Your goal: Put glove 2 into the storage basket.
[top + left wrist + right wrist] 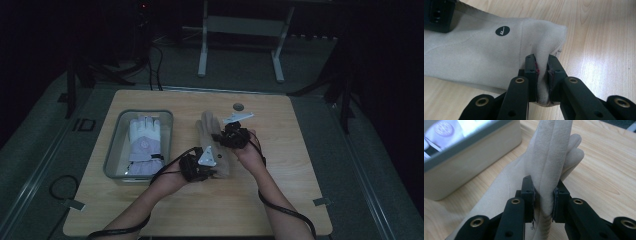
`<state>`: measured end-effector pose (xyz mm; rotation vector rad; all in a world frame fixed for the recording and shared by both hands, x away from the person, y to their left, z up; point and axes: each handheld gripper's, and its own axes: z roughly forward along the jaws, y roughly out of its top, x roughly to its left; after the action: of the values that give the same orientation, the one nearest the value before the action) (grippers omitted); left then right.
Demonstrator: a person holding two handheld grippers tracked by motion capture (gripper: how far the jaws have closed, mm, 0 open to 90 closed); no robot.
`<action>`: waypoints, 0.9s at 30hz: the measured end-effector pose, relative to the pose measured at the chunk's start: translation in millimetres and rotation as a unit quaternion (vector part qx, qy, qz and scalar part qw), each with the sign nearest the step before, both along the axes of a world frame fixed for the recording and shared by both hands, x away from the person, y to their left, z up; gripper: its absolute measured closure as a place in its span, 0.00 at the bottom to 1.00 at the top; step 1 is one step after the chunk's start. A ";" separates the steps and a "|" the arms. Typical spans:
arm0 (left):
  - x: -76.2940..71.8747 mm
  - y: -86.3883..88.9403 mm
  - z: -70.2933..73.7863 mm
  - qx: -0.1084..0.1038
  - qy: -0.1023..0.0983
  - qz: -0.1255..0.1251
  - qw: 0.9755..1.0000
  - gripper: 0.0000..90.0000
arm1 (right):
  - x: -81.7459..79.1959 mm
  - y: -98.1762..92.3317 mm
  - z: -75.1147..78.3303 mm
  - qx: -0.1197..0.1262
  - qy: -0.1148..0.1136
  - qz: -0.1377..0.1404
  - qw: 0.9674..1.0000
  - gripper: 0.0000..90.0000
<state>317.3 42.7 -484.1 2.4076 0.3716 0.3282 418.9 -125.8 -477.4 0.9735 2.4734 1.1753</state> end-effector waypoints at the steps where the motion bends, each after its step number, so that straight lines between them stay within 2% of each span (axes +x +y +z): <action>1: -0.6 -0.1 2.4 0.002 0.000 0.000 1.000 0.91 | -0.6 -0.4 2.7 0.004 -0.001 0.000 1.000 0.84; 5: -1.9 0.9 11.1 0.014 -0.013 0.003 1.000 0.91 | -2.4 0.7 12.8 0.007 -0.010 0.000 1.000 0.84; 12: 1.0 12.9 23.3 0.026 -0.017 0.008 0.999 0.91 | -1.6 12.0 29.5 0.014 -0.022 0.001 1.000 0.84; 15: 2.1 20.7 28.2 0.032 -0.019 0.012 0.999 0.91 | 0.6 20.8 35.4 0.015 -0.027 0.004 1.000 0.84; 22: 1.6 44.0 34.9 0.041 -0.018 0.027 0.999 0.91 | 6.1 42.5 41.7 0.030 -0.017 0.018 0.999 0.84; 25: 0.5 58.5 35.6 0.045 -0.017 0.035 0.998 0.91 | 7.1 58.8 42.5 0.028 -0.020 0.024 0.999 0.84; 26: 0.5 58.5 35.6 0.045 -0.017 0.035 0.998 0.91 | 7.1 58.8 42.5 0.028 -0.020 0.024 0.999 0.84; 27: -0.1 63.2 35.6 0.046 -0.017 0.037 0.998 0.90 | 7.9 68.0 41.9 0.026 -0.019 0.027 0.999 0.84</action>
<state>317.1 105.9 -448.6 2.4790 0.4392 0.4276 426.8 -57.8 -435.4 0.8956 2.4654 1.2687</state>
